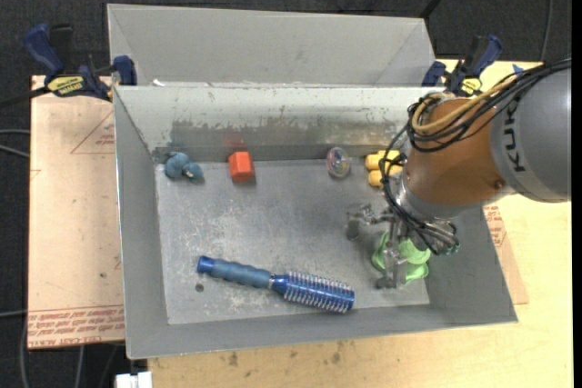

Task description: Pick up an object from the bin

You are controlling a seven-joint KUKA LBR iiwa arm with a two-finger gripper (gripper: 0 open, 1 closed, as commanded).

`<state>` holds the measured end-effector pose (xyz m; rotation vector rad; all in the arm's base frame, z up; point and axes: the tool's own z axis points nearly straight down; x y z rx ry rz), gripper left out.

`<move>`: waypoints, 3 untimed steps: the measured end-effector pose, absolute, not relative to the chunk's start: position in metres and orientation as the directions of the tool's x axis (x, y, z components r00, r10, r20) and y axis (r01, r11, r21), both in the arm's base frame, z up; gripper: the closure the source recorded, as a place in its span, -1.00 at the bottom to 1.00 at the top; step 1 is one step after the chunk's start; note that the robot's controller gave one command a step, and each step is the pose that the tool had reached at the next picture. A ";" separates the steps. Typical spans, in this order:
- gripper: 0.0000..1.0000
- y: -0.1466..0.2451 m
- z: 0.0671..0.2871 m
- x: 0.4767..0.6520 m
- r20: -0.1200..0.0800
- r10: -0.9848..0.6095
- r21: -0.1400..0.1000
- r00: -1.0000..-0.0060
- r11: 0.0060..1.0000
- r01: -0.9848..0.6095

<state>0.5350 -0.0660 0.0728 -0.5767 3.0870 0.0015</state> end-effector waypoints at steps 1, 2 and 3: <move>-1.00 -0.124 0.072 0.532 -0.004 -0.582 0.000 -0.814 0.814 -0.582; -1.00 -0.126 0.071 0.541 -0.005 -0.497 0.004 -0.868 0.868 -0.497; 1.00 -0.126 0.071 0.541 -0.006 -0.496 0.004 -0.868 0.868 -0.496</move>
Offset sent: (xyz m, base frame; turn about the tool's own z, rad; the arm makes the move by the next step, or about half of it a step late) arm -0.0034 -0.0590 -0.0012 -0.2556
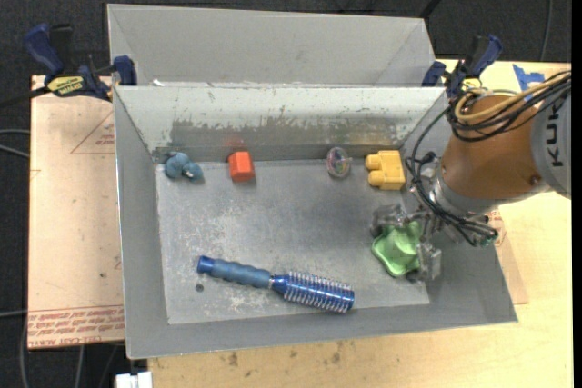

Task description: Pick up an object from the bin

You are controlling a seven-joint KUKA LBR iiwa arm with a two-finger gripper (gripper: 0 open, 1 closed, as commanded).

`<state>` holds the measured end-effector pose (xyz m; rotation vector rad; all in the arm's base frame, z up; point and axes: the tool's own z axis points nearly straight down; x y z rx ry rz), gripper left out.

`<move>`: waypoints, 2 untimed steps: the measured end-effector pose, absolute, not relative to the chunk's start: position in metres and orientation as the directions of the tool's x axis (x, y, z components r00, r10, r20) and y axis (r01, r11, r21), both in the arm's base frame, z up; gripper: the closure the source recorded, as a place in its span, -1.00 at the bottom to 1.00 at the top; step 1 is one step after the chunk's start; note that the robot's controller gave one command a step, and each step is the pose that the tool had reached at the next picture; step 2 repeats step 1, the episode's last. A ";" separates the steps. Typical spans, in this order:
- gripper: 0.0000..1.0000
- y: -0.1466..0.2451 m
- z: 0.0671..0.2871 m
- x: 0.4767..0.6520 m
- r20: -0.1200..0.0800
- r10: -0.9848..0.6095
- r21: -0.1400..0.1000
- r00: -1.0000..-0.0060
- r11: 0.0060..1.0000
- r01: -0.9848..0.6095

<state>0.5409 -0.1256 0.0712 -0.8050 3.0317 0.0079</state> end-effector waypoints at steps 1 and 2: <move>1.00 -0.123 0.236 0.555 -0.010 -0.553 -0.008 -0.833 0.833 -0.553; 1.00 -0.123 0.236 0.555 -0.010 -0.553 -0.008 -0.833 0.833 -0.553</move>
Offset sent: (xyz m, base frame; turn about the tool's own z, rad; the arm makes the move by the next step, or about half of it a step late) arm 0.0117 0.0020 0.1598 -0.0696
